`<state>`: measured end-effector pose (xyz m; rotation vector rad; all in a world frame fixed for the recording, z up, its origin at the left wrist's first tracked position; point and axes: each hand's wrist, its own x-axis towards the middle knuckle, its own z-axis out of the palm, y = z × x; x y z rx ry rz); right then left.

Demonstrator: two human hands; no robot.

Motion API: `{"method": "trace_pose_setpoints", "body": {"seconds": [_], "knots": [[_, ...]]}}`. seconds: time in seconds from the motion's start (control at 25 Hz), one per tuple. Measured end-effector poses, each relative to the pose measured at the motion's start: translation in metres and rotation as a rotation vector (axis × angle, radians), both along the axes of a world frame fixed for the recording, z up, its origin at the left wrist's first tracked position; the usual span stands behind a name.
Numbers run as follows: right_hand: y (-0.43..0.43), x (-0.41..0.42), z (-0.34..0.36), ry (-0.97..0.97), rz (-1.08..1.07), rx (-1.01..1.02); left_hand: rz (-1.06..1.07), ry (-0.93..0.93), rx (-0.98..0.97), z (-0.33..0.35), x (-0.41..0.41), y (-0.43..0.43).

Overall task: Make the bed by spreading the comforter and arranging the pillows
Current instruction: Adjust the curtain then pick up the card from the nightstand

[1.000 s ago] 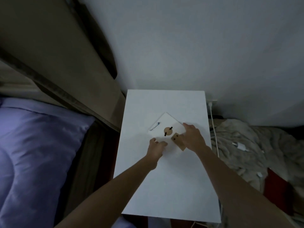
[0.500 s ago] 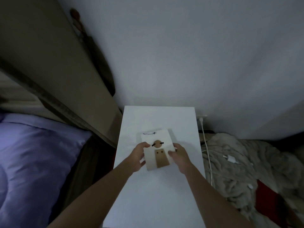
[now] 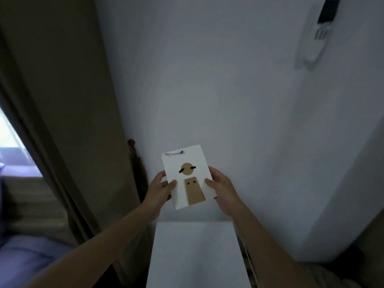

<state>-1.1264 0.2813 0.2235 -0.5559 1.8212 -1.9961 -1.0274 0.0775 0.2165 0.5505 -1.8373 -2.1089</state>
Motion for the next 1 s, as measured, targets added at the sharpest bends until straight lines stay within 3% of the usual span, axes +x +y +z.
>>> {"method": "trace_pose_setpoints", "body": {"seconds": [0.2, 0.32, 0.44, 0.56, 0.68, 1.0], "knots": [[-0.031, 0.002, 0.074, 0.226, -0.104, -0.035, 0.004, 0.229, -0.158, 0.087, 0.008, -0.025], [-0.047, 0.003, 0.090, 0.451, -0.202, 0.050, -0.020, 0.275, -0.194, 0.111, 0.013, -0.039], [-0.052, 0.005, 0.086, 0.956, -0.284, 0.289, -0.039, 0.277, -0.216, 0.116, 0.016, -0.043], [-0.048, 0.006, 0.081, 1.423, -0.264, 0.362, -0.041, 0.300, -0.201, 0.118, 0.020, -0.042], [-0.047, 0.015, 0.080, 1.520, -0.158, 0.418, -0.061, 0.299, -0.214, 0.121, 0.025, -0.042], [-0.041, 0.031, 0.087, 1.607, -0.138, 0.461, -0.067, 0.284, -0.159, 0.117, 0.046, -0.037]]}}
